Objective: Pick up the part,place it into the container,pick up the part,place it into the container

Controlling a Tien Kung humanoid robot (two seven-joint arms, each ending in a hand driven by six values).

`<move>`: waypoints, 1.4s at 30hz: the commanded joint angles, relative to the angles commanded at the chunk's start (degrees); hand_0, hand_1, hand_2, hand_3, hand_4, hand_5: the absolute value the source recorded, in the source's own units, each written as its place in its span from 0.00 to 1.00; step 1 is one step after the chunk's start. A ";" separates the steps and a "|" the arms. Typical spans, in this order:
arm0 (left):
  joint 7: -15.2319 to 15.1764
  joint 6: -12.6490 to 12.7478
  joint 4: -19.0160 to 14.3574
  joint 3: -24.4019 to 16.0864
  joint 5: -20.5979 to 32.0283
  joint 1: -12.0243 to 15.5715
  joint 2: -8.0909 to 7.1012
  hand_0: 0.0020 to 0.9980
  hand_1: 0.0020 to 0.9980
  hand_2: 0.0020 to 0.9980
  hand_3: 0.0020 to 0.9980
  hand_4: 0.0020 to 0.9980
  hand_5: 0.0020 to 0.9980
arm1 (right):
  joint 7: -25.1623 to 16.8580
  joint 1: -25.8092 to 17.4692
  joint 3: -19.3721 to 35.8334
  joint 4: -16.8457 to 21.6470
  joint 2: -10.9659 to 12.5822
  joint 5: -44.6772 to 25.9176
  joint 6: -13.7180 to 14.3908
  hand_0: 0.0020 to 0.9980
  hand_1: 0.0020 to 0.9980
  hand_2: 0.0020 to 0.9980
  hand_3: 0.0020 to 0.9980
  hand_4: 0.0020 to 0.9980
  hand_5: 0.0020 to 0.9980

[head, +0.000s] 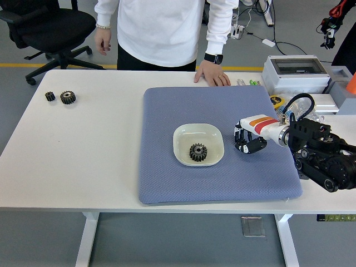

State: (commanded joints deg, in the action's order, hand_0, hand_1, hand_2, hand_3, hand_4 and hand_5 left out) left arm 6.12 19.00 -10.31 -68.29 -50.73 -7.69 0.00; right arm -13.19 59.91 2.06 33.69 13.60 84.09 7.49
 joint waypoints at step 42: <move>0.07 -0.12 0.00 0.09 -0.31 -0.23 -0.01 0.63 0.60 0.66 0.56 0.65 0.57 | 2.02 -0.62 0.27 0.00 -0.40 0.31 -2.52 0.34 0.44 0.52 0.50 0.66 0.28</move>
State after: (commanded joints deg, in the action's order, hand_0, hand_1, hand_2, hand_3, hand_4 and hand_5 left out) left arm 6.19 18.88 -10.31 -68.20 -51.04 -7.92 -0.01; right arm -11.16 59.29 2.33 33.69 13.21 84.40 4.98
